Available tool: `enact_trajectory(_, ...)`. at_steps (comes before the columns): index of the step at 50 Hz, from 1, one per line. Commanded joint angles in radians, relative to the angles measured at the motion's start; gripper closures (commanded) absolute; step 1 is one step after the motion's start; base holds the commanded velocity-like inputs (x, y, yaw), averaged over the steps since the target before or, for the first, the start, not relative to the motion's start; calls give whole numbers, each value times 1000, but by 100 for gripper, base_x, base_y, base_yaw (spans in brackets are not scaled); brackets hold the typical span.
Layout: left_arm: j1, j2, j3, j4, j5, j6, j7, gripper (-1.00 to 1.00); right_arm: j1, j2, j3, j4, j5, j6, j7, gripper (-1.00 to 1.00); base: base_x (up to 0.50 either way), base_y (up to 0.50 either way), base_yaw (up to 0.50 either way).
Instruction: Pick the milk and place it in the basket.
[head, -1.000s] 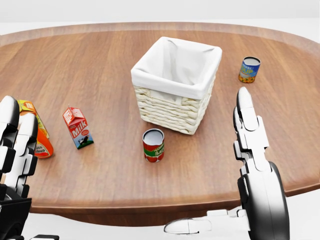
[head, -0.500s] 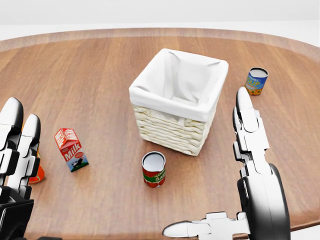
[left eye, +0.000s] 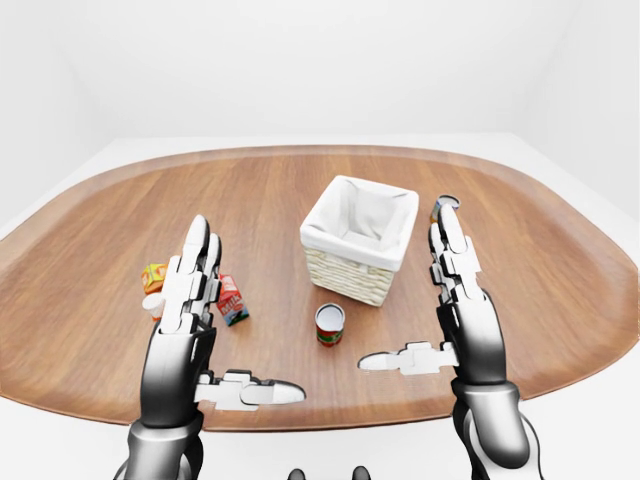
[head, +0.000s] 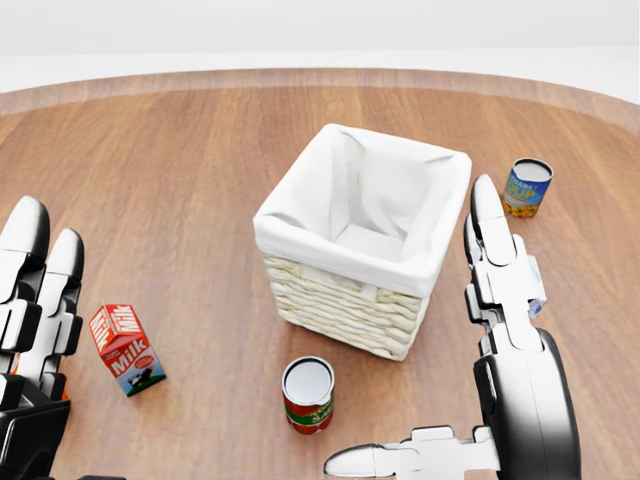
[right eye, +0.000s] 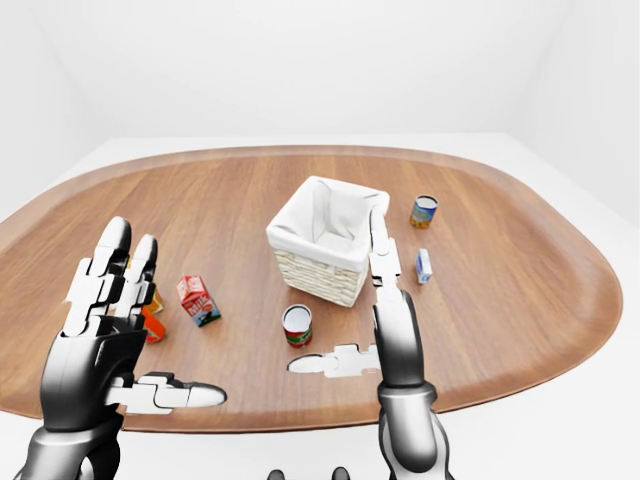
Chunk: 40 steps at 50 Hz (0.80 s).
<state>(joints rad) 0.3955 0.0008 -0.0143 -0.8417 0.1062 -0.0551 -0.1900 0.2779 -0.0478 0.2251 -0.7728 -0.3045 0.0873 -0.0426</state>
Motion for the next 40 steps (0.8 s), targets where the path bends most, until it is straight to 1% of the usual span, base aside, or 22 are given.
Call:
enact_trajectory(1, 5, 2, -4, -2, -6, 2, -1, -100, 6, -2, 9, -8, -5, 0, 0, -100, 26, 0, 0)
enact_trajectory(2, 5, 2, -4, -4, -6, 4, -1, -100, 5, -3, 8, -8, -5, 0, -1, -100, 26, 0, 0)
enact_trajectory(7, 8, 3, -11, 4, 1, -6, 2, -100, 6, -3, 10, -8, -4, 0, 0, -100, 26, 0, 0)
enact_trajectory(11, 26, 10, -23, 7, -2, -32, 0, -100, 5, -4, 7, -5, 0, 0, -1, -100, 26, 0, 0)
enact_trajectory(19, 19, 10, -10, 20, -9, -32, 0, -100, 6, -5, 10, 0, 0, 0, -3, -100, 26, 0, 0)
enact_trajectory(24, 18, 5, -11, 36, 6, -32, 12, -100, 4, -5, 7, 1, 0, 0, -3, -100, 26, 0, 0)
enact_trajectory(30, 15, 3, -3, 39, -5, -32, 11, -100, 5, -4, 12, -3, -5, 0, -2, -100, 26, 0, 0)
enact_trajectory(40, 22, 7, -15, 40, 0, -32, 4, -100, 5, -6, 14, -7, -1, 0, 0, -100, 26, 0, 0)
